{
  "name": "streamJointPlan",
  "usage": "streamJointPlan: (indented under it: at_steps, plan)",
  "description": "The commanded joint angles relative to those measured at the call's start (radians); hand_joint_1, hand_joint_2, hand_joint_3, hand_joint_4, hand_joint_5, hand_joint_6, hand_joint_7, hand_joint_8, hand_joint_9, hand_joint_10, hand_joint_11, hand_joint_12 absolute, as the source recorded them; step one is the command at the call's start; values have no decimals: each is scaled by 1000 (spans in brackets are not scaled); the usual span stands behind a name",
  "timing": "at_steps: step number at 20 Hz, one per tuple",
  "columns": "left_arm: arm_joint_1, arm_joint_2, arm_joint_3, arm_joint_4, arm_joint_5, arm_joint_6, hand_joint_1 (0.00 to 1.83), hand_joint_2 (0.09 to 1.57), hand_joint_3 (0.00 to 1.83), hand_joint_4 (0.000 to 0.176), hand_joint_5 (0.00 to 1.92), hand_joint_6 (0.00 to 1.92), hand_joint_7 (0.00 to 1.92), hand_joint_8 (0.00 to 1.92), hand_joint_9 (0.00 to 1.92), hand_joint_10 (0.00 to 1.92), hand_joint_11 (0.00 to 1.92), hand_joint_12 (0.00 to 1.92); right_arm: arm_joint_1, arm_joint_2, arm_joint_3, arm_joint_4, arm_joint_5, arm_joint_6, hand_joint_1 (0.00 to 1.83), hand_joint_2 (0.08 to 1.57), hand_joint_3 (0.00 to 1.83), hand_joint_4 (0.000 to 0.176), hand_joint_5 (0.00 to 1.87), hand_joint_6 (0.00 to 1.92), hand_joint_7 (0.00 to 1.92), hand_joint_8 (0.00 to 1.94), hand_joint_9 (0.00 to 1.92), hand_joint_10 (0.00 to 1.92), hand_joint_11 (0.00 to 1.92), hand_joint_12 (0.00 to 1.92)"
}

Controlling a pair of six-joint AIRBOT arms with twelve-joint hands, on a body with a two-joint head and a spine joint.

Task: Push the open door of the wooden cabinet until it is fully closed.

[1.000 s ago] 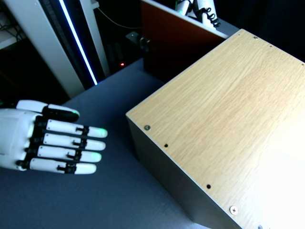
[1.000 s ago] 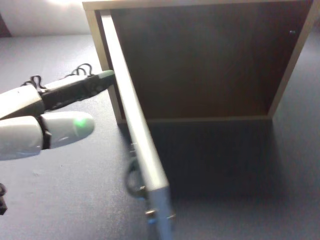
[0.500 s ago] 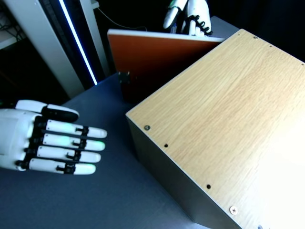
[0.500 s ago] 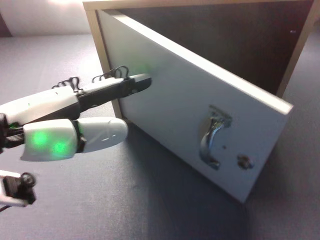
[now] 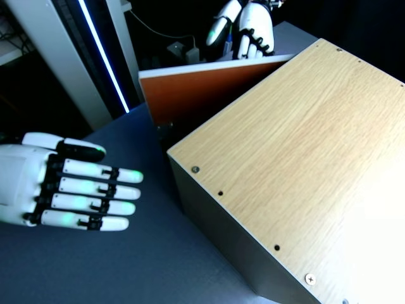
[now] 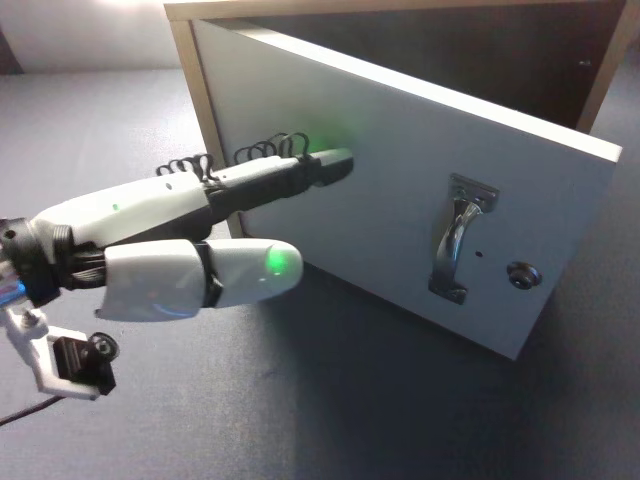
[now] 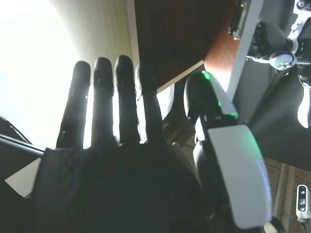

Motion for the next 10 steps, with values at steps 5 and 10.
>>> streamJointPlan:
  at_steps: [5,10]
  plan:
    - [-45,-54,29,-18,-76,-4,104,1522,1,0,199,2,174,2,135,2,124,14,9,-4,11,26,123,8,412,1392,0,0,340,1,334,0,255,1,19,438]
    - [-77,-97,54,-22,-59,-4,163,1516,0,0,131,0,109,0,104,0,98,2,9,-8,11,26,123,8,476,1378,0,0,360,3,350,2,268,2,13,444]
